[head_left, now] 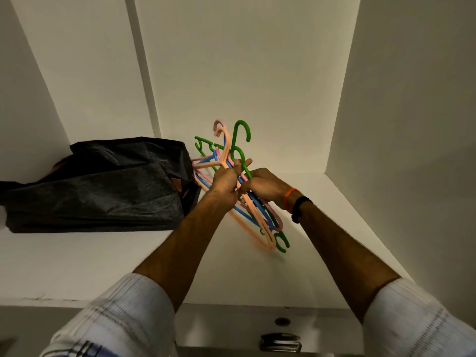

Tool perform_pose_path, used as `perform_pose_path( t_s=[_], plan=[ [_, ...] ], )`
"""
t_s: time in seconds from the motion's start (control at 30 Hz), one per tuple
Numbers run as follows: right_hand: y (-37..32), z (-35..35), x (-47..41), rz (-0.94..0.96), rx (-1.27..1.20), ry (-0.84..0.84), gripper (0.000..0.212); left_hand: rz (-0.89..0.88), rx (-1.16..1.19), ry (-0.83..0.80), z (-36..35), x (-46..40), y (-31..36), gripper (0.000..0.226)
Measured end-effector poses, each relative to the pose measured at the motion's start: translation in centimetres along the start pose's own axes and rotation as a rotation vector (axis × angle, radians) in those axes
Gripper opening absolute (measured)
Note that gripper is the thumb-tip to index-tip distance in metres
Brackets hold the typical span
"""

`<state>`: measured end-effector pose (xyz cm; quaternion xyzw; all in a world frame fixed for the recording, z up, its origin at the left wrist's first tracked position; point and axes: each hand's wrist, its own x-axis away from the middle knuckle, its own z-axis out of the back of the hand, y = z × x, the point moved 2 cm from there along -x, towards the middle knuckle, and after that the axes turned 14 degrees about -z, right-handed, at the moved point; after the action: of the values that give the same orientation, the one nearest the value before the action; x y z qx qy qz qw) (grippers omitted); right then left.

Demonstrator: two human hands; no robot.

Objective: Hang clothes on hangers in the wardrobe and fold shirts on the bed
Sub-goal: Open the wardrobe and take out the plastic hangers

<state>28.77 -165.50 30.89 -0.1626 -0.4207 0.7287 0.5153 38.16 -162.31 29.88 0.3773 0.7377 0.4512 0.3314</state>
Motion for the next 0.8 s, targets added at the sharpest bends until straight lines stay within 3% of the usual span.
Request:
perform_pose_path(
  t_s=[0.13, 0.27, 0.47, 0.63, 0.7, 0.8],
  plan=[
    [0.0, -0.4, 1.1, -0.034, 0.037, 0.078, 0.009, -0.044, -0.182, -0.020, 0.2, 1.0, 0.3, 0.014],
    [0.2, -0.8, 3.2, -0.097, -0.219, 0.127, 0.022, -0.041, -0.190, -0.092, 0.1, 2.1, 1.0, 0.019],
    [-0.7, -2.3, 6.1, -0.087, -0.297, 0.462, 0.053, -0.002, -0.137, -0.227, 0.5, 4.1, 2.7, 0.017],
    [0.1, -3.6, 9.5, -0.146, -0.266, 0.669, 0.041, 0.042, -0.125, -0.376, 2.5, 6.5, 3.7, 0.021],
    [0.3, -4.3, 10.9, -0.196, -0.300, 0.747, 0.042, -0.002, -0.130, -0.361, 3.8, 7.4, 3.5, 0.019],
    [1.0, -4.7, 13.5, -0.275, -0.378, 0.803, 0.042, -0.133, -0.207, -0.200, 5.7, 9.2, 2.6, 0.018]
  ],
)
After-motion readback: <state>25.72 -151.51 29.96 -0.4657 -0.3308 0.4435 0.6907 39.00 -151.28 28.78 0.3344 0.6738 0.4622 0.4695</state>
